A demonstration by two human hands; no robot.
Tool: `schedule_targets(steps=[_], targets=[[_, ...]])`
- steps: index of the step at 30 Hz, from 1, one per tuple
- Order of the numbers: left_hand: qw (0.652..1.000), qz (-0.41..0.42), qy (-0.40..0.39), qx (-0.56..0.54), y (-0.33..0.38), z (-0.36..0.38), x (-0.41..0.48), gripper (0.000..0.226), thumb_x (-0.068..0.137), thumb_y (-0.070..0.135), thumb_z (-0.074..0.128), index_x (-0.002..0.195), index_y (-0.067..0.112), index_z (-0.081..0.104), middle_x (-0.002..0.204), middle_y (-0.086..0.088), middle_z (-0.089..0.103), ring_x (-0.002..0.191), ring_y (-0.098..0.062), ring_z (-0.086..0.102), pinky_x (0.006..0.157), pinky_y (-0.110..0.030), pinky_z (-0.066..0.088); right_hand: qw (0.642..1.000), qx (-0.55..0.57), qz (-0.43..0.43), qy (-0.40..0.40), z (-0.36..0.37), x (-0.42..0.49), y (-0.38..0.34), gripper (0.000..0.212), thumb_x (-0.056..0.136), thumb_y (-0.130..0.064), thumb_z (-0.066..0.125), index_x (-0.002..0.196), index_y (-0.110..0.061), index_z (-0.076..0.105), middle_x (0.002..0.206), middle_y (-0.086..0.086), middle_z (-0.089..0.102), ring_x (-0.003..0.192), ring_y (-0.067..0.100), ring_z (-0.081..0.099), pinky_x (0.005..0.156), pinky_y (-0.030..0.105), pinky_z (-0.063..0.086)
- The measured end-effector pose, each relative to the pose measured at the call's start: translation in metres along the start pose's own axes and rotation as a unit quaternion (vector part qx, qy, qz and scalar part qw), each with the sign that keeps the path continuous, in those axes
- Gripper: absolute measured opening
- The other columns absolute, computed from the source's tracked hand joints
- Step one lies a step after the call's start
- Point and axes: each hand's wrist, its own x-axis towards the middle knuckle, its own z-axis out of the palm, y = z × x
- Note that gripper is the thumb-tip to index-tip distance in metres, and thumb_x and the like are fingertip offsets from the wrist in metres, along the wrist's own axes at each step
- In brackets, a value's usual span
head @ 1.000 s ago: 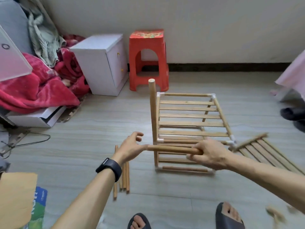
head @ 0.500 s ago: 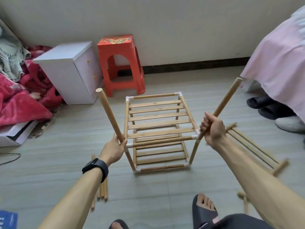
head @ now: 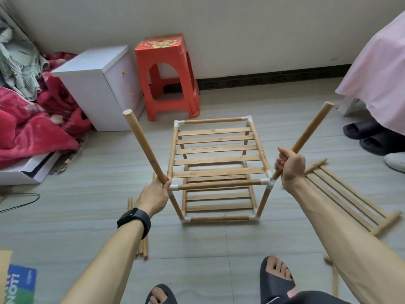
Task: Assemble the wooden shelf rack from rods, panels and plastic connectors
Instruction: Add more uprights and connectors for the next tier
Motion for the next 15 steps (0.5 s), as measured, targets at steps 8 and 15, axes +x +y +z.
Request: schedule_targets(steps=[8, 15], targets=[[1.000, -0.024, 0.007, 0.007, 0.013, -0.005, -0.011, 0.026, 0.107, 0.042, 0.038, 0.125, 0.024, 0.040, 0.099, -0.001, 0.061, 0.086, -0.022, 0.055, 0.074, -0.039, 0.044, 0.991, -0.109, -0.067, -0.033, 0.005, -0.029, 0.024, 0.036, 0.086, -0.015, 0.057, 0.051, -0.016, 0.047, 0.048, -0.002, 0.040, 0.052, 0.018, 0.040, 0.057, 0.034, 0.035], [0.999, -0.040, -0.013, -0.008, 0.022, -0.012, -0.014, 0.028, 0.107, 0.040, 0.037, 0.128, 0.022, 0.039, 0.108, -0.008, 0.065, 0.100, -0.029, 0.063, 0.091, -0.050, 0.053, 0.987, -0.155, -0.027, 0.001, 0.008, -0.024, 0.023, 0.041, 0.091, -0.018, 0.057, 0.050, -0.019, 0.049, 0.043, -0.008, 0.044, 0.051, 0.015, 0.044, 0.059, 0.035, 0.038]])
